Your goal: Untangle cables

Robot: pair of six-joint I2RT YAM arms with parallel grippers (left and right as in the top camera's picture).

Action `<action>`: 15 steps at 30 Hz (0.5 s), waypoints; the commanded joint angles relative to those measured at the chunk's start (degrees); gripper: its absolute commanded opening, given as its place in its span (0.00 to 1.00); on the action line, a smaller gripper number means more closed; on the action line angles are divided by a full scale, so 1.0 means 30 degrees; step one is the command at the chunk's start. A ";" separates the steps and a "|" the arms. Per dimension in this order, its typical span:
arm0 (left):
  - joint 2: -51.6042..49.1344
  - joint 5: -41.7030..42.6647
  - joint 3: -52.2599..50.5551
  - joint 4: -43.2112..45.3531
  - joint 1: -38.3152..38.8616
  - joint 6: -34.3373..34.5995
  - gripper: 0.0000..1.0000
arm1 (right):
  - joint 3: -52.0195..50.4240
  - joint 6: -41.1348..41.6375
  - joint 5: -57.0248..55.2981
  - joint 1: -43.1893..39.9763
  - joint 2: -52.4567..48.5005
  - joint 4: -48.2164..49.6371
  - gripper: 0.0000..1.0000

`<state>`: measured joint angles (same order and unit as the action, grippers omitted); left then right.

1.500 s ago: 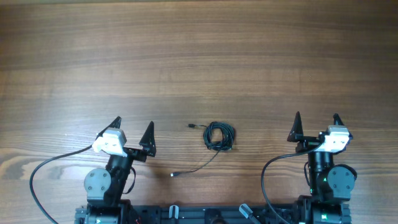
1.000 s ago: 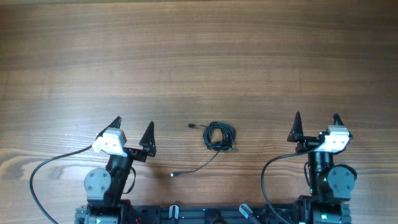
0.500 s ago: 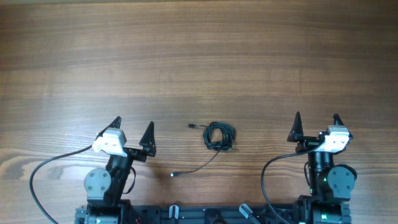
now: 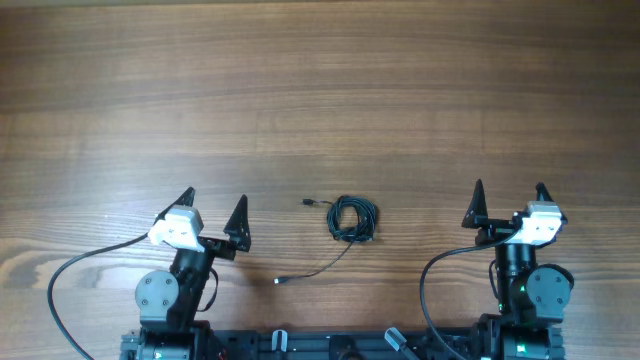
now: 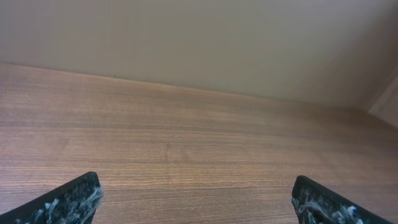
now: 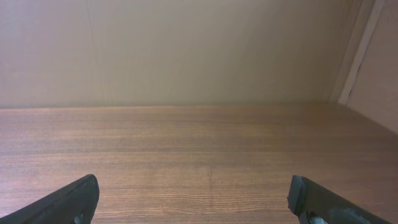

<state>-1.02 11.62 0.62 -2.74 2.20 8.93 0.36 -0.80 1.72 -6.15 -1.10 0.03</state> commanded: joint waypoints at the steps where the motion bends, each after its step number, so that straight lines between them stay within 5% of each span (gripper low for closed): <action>1: 0.0153 0.1188 0.0073 0.0925 0.0066 0.1829 1.00 | -0.0029 -0.0226 0.0306 0.0029 0.0168 0.0044 1.00; 7: -0.1013 0.1188 0.2193 -0.0561 0.0073 0.3264 1.00 | -0.0029 -0.0226 0.0306 0.0029 0.0168 0.0044 1.00; 15: -0.8779 0.1800 0.9413 -0.4699 0.0073 0.3075 1.00 | -0.0029 -0.0219 0.0306 0.0029 0.0168 0.0044 1.00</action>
<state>-18.63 14.76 20.49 -14.02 2.20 18.20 0.34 -0.80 1.72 -6.15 -1.13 0.08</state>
